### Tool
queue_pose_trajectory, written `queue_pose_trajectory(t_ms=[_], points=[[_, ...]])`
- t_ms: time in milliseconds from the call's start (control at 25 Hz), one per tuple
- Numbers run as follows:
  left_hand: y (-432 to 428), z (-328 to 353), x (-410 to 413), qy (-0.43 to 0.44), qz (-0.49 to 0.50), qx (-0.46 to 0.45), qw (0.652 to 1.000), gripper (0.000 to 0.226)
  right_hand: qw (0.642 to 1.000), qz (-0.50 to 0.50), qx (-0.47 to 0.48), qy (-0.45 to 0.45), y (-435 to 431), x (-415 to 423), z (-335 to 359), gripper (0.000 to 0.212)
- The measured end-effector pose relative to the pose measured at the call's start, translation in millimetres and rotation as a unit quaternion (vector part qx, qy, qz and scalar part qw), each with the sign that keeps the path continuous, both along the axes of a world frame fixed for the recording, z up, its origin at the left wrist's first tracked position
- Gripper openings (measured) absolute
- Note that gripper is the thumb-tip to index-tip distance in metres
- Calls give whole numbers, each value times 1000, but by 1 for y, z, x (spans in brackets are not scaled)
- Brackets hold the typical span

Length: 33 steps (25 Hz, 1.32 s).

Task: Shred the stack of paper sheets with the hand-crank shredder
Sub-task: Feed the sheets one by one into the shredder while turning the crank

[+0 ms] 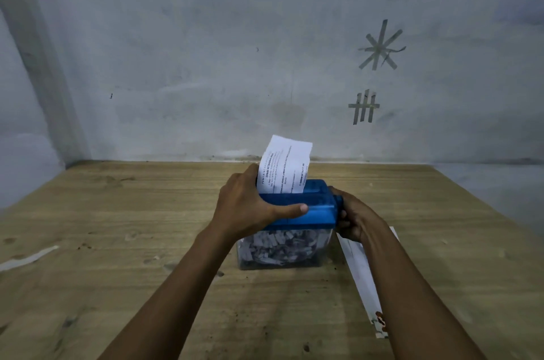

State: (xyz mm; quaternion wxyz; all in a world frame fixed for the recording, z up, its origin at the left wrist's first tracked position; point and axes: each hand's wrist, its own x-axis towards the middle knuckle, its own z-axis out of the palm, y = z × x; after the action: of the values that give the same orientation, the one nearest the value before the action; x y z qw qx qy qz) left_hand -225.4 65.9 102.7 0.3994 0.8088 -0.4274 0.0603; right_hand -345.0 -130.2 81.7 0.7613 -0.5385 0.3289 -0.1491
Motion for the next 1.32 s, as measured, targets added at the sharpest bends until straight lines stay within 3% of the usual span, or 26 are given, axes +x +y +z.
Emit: queue_pose_trajectory(t_ms=[160, 360, 440, 520, 600, 720, 840, 920, 1000, 1200, 1320], points=[[-2, -3, -1, 3, 46, 11, 999, 118, 998, 9, -4, 70, 9, -11, -4, 25], [-2, -3, -1, -6, 61, 21, 998, 120, 967, -3, -205, 149, 44, -54, -11, 39], [-3, -1, -1, -14, 62, 37, 997, 121, 939, -32, -314, 139, 53, -72, -4, 45], [-3, 0, -1, -27, 55, 49, 997, 121, 887, -69, -434, 140, 59, -78, 8, 53], [-1, 1, 0, -32, 37, 54, 997, 117, 854, -136, -486, 124, 60, -70, 21, 57], [2, 2, 2, -9, -2, 37, 999, 108, 839, -227, -482, 105, 56, -51, 32, 56], [1, 3, 6, -11, -39, 24, 999, 102, 846, -246, -469, 67, 47, -37, 46, 52], [4, 1, 8, 14, -97, 13, 995, 98, 861, -230, -453, 26, 38, -23, 60, 51], [9, 0, 8, 38, -133, -6, 990, 95, 876, -202, -435, 49, 22, -5, 73, 48], [3, -1, 5, 23, -122, -22, 992, 101, 942, -105, -301, 108, -6, 21, 37, 41], [2, -4, 4, 25, -93, -41, 995, 105, 970, -111, -207, 59, 1, 22, 14, 31]])
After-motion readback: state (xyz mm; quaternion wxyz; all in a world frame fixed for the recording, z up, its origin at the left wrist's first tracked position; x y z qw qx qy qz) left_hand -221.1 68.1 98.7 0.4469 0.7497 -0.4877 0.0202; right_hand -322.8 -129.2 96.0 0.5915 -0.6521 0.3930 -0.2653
